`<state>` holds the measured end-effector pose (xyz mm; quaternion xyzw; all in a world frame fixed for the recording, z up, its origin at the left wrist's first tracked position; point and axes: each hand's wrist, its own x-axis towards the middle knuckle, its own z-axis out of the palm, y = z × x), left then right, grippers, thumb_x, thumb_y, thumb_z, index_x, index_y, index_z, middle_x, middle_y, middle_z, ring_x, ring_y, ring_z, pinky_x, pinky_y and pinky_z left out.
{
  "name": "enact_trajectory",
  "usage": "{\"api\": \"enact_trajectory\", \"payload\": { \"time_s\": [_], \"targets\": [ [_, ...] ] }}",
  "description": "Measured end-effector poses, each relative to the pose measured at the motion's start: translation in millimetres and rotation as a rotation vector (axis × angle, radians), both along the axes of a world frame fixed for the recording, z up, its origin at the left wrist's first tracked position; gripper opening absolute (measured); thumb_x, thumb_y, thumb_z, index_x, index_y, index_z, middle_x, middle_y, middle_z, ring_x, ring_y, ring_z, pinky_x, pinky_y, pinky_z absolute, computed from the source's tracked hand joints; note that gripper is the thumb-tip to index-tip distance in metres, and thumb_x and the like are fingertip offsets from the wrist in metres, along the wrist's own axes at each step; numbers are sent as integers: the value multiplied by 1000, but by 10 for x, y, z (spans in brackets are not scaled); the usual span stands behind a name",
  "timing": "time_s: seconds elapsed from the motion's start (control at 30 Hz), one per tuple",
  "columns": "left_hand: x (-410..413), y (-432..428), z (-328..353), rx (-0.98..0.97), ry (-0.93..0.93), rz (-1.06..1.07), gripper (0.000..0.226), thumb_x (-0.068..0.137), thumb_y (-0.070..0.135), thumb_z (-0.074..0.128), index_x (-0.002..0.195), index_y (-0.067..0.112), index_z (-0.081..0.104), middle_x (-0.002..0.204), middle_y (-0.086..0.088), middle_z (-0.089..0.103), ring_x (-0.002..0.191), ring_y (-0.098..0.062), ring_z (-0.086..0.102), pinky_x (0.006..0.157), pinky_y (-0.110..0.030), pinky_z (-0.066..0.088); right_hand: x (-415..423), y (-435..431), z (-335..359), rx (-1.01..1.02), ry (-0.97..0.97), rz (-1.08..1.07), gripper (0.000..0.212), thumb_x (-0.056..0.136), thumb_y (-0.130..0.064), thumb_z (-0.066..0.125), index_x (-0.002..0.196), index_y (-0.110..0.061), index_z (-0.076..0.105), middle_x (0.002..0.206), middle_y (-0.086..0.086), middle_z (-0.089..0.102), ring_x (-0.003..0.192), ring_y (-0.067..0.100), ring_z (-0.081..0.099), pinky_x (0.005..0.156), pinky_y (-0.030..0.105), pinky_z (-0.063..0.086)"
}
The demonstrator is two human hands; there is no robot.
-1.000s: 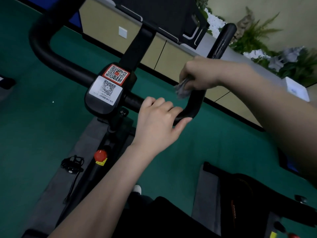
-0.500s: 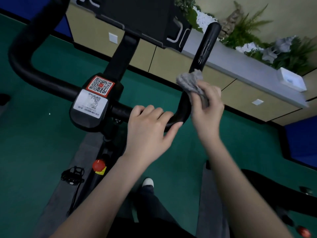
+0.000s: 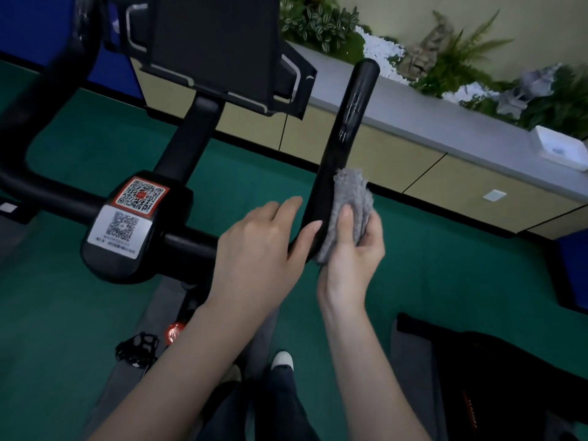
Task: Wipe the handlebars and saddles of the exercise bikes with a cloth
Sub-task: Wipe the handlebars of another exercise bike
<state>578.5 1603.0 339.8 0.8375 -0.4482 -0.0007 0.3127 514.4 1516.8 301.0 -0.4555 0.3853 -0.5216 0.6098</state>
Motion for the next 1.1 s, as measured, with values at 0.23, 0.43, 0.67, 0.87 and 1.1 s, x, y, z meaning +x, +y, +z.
{"api": "enact_trajectory", "payload": {
  "time_s": [0.23, 0.43, 0.67, 0.87, 1.1],
  "targets": [
    [-83, -246, 29, 0, 93, 19, 52, 89, 51, 45, 132, 20, 51, 102, -2, 64, 79, -27, 64, 65, -41, 53, 82, -206, 76, 379, -156, 98, 20, 98, -7, 47, 113, 0, 57, 104, 18, 65, 93, 26, 64, 87, 38, 53],
    [-102, -292, 7, -32, 146, 45, 43, 89, 43, 54, 125, 19, 57, 99, 2, 62, 70, -23, 62, 64, -40, 52, -25, -112, 22, 554, -169, 214, 22, 98, -16, 50, 113, -5, 60, 106, 15, 70, 98, 26, 68, 84, 36, 56],
    [-135, -302, -16, -60, 114, 85, 38, 88, 37, 62, 120, 17, 61, 92, -1, 62, 68, -28, 61, 60, -41, 52, 106, -404, 79, 582, -156, 232, 26, 98, -11, 48, 119, 1, 56, 117, 24, 64, 108, 37, 62, 95, 48, 50],
    [-122, -318, -5, -61, 132, 117, 39, 86, 40, 63, 121, 23, 61, 89, 4, 62, 63, -22, 57, 58, -38, 51, -14, -377, 21, 630, -152, 392, 22, 99, -12, 46, 113, -4, 61, 105, 17, 70, 96, 28, 68, 87, 38, 56],
    [-59, -430, 17, -48, 190, 173, 40, 86, 49, 59, 120, 28, 59, 98, 7, 65, 74, -22, 62, 67, -41, 54, 68, -791, 84, 903, -115, 617, 28, 100, -11, 36, 108, -10, 63, 99, 14, 72, 93, 25, 69, 80, 35, 56]
  ]
}}
